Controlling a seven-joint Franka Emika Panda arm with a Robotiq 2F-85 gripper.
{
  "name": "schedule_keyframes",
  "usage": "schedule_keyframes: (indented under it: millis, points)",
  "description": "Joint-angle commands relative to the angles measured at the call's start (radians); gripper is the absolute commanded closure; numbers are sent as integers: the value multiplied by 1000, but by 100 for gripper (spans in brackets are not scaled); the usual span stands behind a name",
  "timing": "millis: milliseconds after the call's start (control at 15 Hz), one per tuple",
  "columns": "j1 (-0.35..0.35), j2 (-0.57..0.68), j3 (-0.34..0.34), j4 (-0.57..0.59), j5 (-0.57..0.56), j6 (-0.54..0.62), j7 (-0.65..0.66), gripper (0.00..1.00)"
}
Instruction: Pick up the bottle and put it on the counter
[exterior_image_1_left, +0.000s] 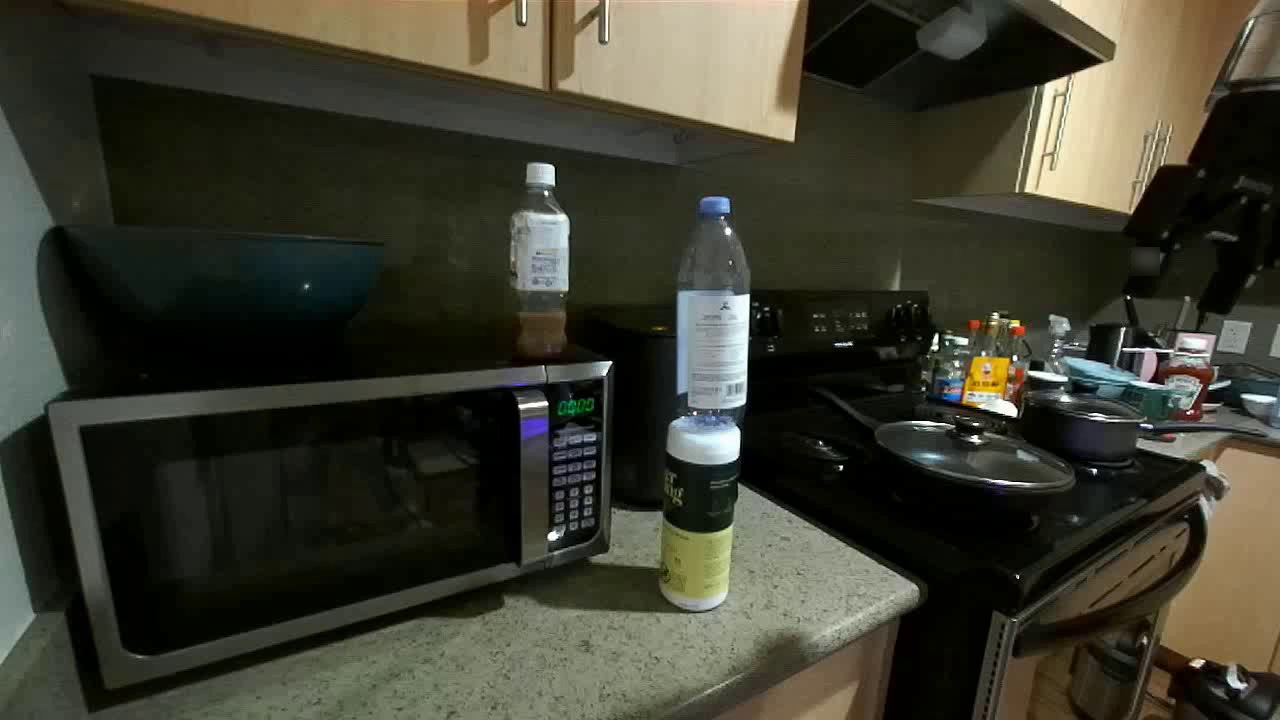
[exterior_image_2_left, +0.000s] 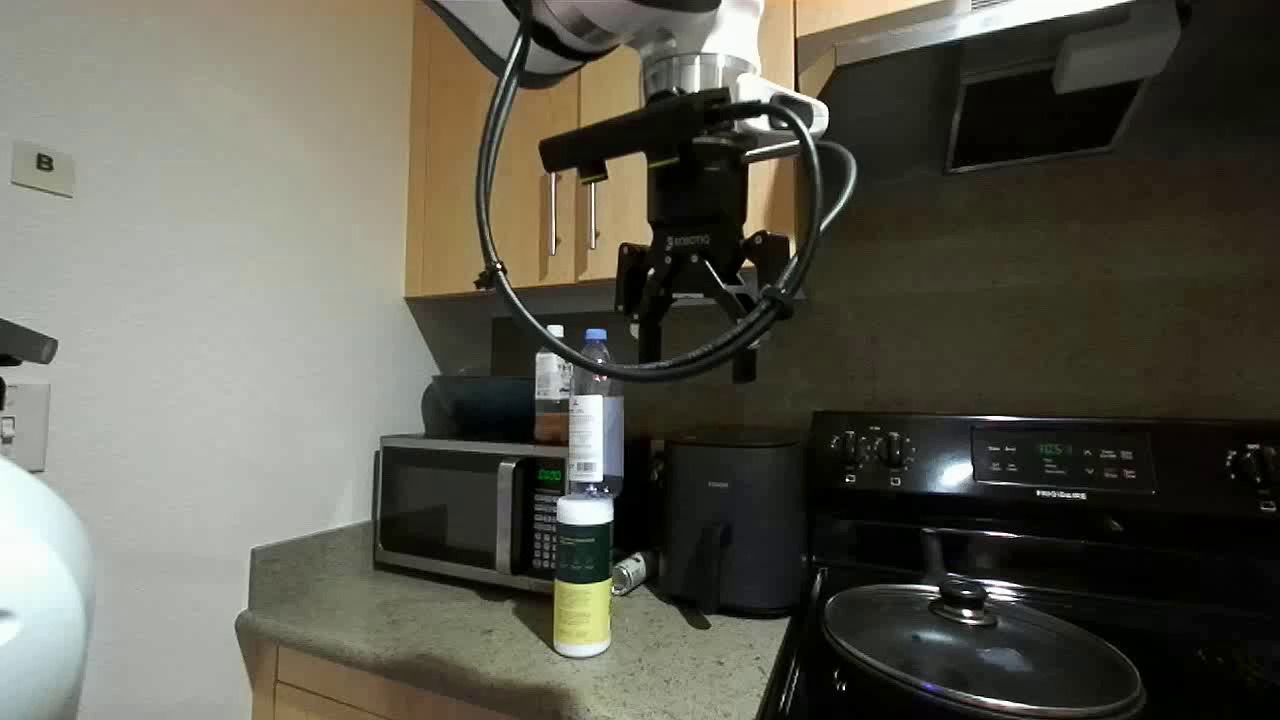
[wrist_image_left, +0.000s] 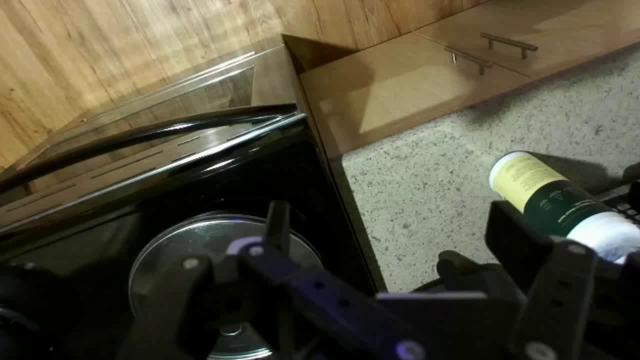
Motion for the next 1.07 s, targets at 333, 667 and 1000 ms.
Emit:
schedule_keyframes:
  millis: [333,667,1000]
  points:
    - [-14,3,10,2,8,-1,-8,0]
    - [12,45,39,30,-4,25,-21,0]
    - [67,144,113,122,-26,69,-28,0]
